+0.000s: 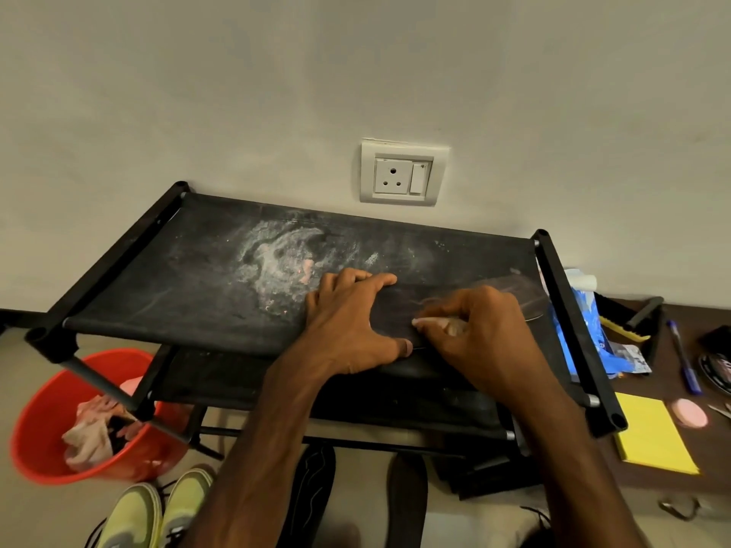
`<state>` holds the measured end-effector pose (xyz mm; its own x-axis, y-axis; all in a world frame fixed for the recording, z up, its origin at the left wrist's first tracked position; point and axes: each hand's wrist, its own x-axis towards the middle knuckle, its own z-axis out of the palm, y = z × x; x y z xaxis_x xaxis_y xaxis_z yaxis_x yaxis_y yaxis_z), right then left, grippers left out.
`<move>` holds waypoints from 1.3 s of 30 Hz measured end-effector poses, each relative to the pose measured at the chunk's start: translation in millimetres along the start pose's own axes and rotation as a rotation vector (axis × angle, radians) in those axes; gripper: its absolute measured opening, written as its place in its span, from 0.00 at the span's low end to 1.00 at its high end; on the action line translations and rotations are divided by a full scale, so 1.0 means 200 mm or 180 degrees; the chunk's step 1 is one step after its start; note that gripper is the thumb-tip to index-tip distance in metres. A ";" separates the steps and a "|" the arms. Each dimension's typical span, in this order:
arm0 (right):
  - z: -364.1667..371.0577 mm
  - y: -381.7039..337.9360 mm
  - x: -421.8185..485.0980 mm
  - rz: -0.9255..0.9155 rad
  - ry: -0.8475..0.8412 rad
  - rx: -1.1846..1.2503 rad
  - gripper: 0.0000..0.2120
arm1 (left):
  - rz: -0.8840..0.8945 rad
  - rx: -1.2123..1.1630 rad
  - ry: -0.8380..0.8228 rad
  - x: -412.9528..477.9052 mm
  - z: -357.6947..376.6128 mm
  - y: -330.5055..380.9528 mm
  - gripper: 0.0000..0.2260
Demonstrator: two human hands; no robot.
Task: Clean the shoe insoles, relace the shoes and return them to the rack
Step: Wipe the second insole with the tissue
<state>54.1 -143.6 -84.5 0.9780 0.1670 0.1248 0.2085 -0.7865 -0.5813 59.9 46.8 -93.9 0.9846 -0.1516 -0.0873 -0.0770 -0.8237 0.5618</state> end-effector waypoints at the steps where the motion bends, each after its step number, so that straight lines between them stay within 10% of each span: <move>1: -0.02 0.00 0.00 0.0016 -0.0266 0.0032 0.03 | 0.0007 0.0000 0.0015 0.00 0.00 0.00 0.41; 16: 0.15 -0.04 0.12 0.0414 0.0840 -0.0255 0.08 | 0.0067 0.0036 0.0045 0.01 0.00 -0.01 0.39; 28: -0.13 -0.03 0.05 0.0081 -0.1006 -0.0159 0.01 | 0.0040 0.0009 0.0092 0.01 0.01 0.00 0.41; 39: 0.08 -0.03 0.09 0.0379 0.0697 -0.0171 0.06 | 0.0044 -0.0090 0.0054 0.01 0.01 -0.01 0.39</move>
<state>70.3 -125.7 -92.1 0.9709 -0.0568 0.2326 0.0858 -0.8245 -0.5593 61.8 47.1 -97.5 0.9860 -0.1534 -0.0656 -0.0863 -0.8057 0.5860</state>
